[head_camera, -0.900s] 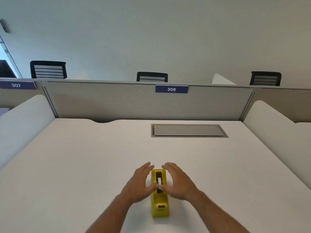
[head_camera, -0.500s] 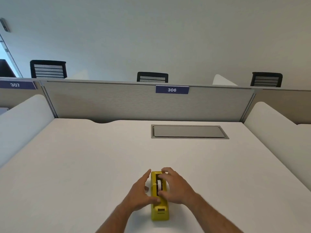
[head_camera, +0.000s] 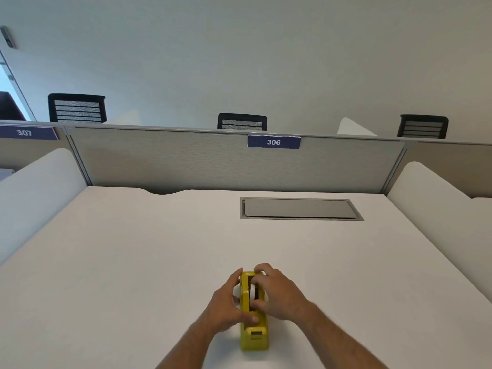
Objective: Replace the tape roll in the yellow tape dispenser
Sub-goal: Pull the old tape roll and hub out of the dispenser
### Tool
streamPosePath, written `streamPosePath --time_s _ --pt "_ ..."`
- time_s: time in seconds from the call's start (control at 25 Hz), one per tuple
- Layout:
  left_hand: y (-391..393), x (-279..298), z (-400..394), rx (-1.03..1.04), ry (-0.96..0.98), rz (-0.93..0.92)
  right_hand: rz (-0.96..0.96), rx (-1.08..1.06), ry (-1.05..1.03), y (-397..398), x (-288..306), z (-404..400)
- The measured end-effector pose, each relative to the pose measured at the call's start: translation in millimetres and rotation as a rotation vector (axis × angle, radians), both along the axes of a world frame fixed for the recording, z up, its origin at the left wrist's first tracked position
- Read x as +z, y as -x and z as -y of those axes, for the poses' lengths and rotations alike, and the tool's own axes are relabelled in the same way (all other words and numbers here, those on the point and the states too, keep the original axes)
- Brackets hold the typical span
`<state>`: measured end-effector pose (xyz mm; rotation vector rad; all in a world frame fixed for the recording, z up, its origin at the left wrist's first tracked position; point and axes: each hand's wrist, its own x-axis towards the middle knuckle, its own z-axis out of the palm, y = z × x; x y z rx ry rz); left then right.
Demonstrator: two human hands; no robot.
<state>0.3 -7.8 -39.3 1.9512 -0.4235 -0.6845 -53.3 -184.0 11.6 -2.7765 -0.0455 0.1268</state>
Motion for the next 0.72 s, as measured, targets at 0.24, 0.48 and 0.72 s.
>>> streamPosePath --time_s 0.24,0.48,0.72 --pt "-0.6 -0.6 0.1 -0.002 0.007 -0.009 0.014 0.019 0.051 -5.0 5.7 -0.6" --pt "-1.0 1.3 2.3 0.003 -0.003 -0.016 0.046 0.046 0.051 -4.6 8.3 2.6" --pt "-1.9 -1.4 1.9 -0.001 -0.02 0.001 0.104 0.052 -0.017 -4.6 2.8 2.7"
